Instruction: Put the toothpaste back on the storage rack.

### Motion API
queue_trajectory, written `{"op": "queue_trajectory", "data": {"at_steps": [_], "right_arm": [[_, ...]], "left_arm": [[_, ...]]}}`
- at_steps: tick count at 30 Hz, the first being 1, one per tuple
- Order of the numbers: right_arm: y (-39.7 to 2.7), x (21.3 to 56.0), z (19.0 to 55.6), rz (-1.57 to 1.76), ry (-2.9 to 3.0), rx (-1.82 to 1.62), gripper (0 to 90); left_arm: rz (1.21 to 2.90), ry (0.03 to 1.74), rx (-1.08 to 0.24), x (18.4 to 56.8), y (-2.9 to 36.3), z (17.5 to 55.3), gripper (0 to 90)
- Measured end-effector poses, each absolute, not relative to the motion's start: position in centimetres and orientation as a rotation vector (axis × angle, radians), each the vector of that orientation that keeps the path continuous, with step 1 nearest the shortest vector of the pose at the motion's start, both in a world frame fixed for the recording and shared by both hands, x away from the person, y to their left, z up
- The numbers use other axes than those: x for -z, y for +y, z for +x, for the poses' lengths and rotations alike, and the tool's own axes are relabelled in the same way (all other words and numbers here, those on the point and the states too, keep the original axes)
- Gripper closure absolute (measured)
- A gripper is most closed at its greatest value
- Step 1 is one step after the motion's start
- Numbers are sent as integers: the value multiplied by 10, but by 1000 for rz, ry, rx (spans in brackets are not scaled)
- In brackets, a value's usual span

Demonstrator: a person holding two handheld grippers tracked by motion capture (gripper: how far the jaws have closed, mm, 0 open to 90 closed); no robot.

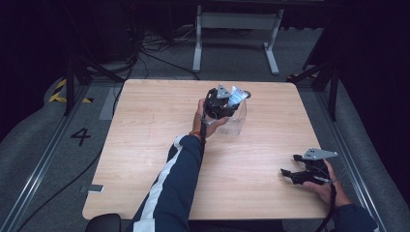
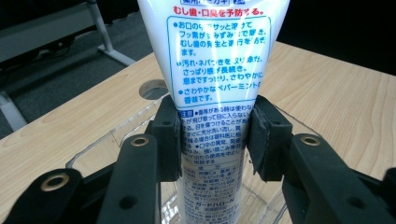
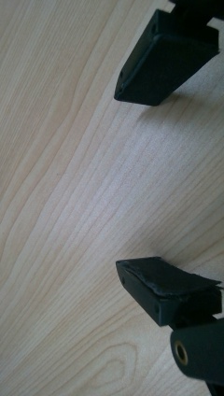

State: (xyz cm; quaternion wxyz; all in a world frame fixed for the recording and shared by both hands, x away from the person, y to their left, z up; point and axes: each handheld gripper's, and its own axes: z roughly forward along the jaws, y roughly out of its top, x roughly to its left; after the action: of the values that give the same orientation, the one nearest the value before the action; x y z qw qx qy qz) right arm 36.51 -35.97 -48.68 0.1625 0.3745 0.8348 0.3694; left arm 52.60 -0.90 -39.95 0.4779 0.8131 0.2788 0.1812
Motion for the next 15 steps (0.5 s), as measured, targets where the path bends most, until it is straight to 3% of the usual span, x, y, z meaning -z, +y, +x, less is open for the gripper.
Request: {"op": "queue_trajectory", "data": {"at_steps": [15], "right_arm": [[-360, 487, 365, 1068, 2382, -1054, 159]], "left_arm": [[2057, 670, -452, 406, -10, 528, 571]]}}
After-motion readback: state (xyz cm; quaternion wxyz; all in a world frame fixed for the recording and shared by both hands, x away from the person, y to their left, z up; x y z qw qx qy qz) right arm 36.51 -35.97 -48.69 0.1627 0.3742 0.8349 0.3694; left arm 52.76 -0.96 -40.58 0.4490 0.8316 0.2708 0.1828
